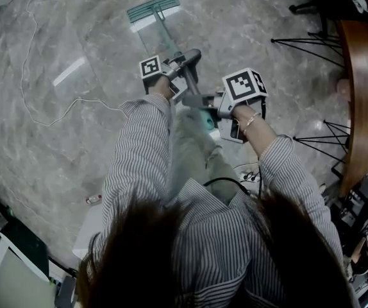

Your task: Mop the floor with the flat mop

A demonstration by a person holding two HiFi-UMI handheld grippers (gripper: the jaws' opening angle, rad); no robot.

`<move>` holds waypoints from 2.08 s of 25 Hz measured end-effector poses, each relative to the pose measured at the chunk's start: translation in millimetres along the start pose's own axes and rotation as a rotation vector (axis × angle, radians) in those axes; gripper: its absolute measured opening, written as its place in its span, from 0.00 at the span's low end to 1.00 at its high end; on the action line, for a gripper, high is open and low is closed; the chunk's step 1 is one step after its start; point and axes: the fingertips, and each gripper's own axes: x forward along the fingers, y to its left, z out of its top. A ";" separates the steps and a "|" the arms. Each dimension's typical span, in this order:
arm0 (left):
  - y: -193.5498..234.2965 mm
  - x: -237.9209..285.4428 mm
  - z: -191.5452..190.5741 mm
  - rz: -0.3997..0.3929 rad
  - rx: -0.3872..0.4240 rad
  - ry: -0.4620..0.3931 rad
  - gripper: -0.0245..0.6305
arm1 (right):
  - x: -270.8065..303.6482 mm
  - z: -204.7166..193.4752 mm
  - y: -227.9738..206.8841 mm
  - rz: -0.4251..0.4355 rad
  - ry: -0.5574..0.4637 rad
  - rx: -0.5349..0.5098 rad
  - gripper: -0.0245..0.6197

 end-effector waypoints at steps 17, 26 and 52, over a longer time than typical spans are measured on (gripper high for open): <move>-46.7 0.0 93.5 0.011 0.019 -0.107 0.21 | 41.0 92.8 33.5 -0.039 -0.014 -0.028 0.33; -19.0 -5.6 45.2 -0.004 0.000 -0.131 0.19 | 18.4 46.3 4.4 -0.068 -0.014 -0.037 0.32; 92.2 -41.4 -149.4 -0.022 -0.022 -0.138 0.17 | -46.4 -150.0 -99.2 -0.095 0.037 -0.066 0.31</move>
